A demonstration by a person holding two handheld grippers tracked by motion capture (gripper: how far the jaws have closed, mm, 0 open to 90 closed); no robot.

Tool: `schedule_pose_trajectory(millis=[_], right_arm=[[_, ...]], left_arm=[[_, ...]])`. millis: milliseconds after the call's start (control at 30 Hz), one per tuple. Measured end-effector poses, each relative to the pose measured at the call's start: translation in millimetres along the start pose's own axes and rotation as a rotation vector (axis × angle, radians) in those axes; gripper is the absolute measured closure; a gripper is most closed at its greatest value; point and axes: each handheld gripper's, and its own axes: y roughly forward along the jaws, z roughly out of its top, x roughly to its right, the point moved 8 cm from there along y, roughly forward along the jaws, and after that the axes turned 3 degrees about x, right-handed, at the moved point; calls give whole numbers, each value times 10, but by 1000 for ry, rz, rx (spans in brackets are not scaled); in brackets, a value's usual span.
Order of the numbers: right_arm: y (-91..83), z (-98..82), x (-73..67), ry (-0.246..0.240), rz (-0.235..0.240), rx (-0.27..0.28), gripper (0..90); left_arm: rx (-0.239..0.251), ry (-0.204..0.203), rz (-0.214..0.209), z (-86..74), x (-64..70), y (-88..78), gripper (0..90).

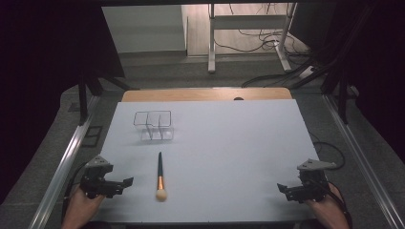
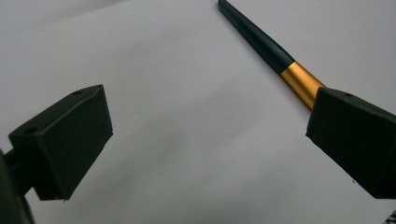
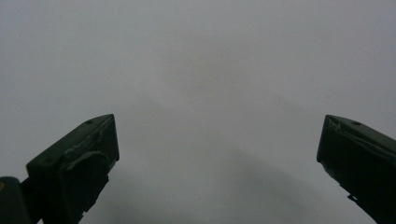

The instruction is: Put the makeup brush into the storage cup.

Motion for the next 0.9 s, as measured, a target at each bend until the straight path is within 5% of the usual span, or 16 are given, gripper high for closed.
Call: schedule_pose_trajectory(millis=[567,900], right_arm=[[13,-10,0,0,1,-11,0],[22,-18,-2,-1,0,-17,0]], left_arm=[[-52,38,17,94,59,120,9],[-72,39,-12,204,109,194,8]])
